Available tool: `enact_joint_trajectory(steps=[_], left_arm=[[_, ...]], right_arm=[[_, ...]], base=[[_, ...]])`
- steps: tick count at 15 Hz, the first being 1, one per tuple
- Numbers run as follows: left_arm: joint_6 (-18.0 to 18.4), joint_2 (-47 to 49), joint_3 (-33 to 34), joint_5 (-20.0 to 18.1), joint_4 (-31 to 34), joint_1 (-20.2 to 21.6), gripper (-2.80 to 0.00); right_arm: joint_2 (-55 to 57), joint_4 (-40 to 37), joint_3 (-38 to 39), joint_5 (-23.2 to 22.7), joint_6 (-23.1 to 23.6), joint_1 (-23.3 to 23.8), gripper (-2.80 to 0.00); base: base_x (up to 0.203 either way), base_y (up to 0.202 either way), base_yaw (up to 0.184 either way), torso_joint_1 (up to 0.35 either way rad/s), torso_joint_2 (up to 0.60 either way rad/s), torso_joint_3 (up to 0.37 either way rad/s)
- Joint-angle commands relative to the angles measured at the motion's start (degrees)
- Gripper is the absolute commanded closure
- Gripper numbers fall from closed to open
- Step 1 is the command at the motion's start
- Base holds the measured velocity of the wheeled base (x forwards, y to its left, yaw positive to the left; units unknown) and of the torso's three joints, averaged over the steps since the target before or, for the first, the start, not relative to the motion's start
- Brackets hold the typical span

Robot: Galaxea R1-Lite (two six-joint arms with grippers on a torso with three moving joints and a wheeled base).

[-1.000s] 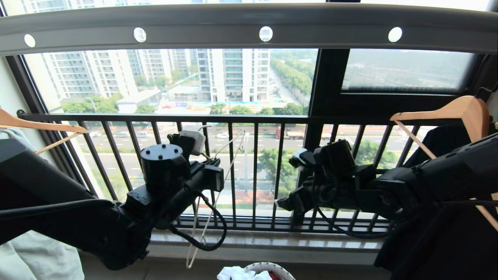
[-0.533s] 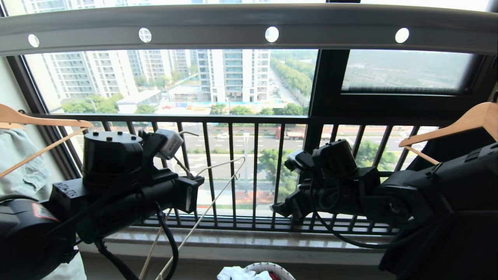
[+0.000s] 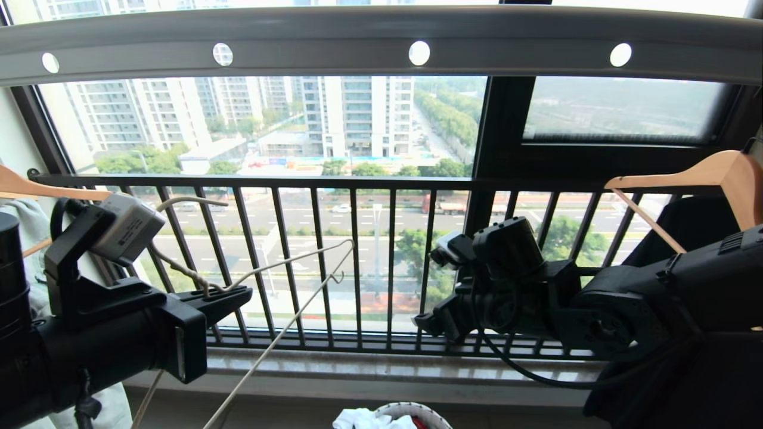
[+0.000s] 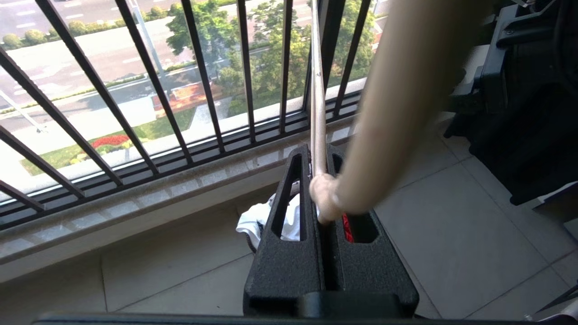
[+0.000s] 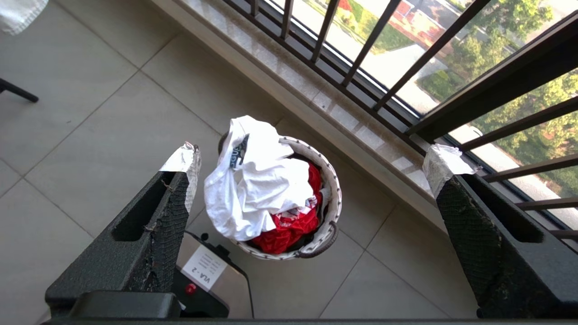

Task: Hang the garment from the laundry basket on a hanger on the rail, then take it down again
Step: Hang the clothes rack on the clothesline

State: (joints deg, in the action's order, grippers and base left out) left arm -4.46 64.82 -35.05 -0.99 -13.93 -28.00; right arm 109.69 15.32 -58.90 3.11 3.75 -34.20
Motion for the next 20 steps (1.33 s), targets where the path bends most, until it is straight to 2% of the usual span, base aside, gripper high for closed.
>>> enact_joint_trajectory(steps=[1, 3, 5, 6, 8, 10, 11, 13, 17, 20], left_arm=[[-0.1, -4.6, 0.4, 2.4, 2.2, 1.3, 0.0], [-0.1, -5.0, 0.0, 3.6, 1.9, 2.1, 0.0], [-0.1, -5.3, -0.5, 4.6, 2.1, 2.3, 0.0], [0.0, -5.5, -0.4, 5.7, 2.5, 2.3, 0.0], [0.0, -6.6, 0.0, 7.4, 2.6, 2.3, 0.0], [-0.1, -9.2, 0.8, 7.9, 4.0, 2.3, 0.0], [0.0, -10.6, 0.9, 8.0, 6.4, 2.3, 0.0], [0.0, -13.0, 0.7, 8.1, 9.4, 2.3, 0.0], [0.1, -14.2, 0.2, 8.3, 9.6, 2.3, 0.0], [0.1, -13.7, -3.0, 8.2, 9.7, 2.3, 0.0]], right_arm=[[-1.8, 0.1, 0.5, -0.1, 0.0, -0.8, -2.8], [-3.7, 0.1, 0.5, -0.3, -0.4, -0.8, -2.8], [-7.2, 0.1, 0.8, -2.7, -1.3, -0.8, -2.8], [-9.4, 0.0, 1.4, -5.8, -2.0, -0.9, -2.8], [-13.5, -0.6, 2.7, -16.2, -4.2, -1.0, -2.8], [-14.2, -1.0, 3.0, -17.6, -6.6, -2.4, -2.8], [-14.2, -0.8, 3.0, -17.7, -7.3, -3.0, 0.0], [-14.1, 0.0, 3.3, -17.8, -7.6, -3.4, 0.0], [-13.9, -0.2, 3.3, -17.5, -7.5, -3.9, 0.0], [-13.9, -0.3, 3.1, -17.0, -7.4, -3.9, 0.0]], base=[[0.0, 0.0, 0.0, 0.0, 0.0, 0.0], [0.0, 0.0, 0.0, 0.0, 0.0, 0.0], [0.0, 0.0, 0.0, 0.0, 0.0, 0.0], [0.0, 0.0, 0.0, 0.0, 0.0, 0.0], [0.0, 0.0, 0.0, 0.0, 0.0, 0.0], [0.0, 0.0, 0.0, 0.0, 0.0, 0.0], [0.0, 0.0, 0.0, 0.0, 0.0, 0.0], [0.0, 0.0, 0.0, 0.0, 0.0, 0.0], [0.0, 0.0, 0.0, 0.0, 0.0, 0.0], [0.0, 0.0, 0.0, 0.0, 0.0, 0.0]])
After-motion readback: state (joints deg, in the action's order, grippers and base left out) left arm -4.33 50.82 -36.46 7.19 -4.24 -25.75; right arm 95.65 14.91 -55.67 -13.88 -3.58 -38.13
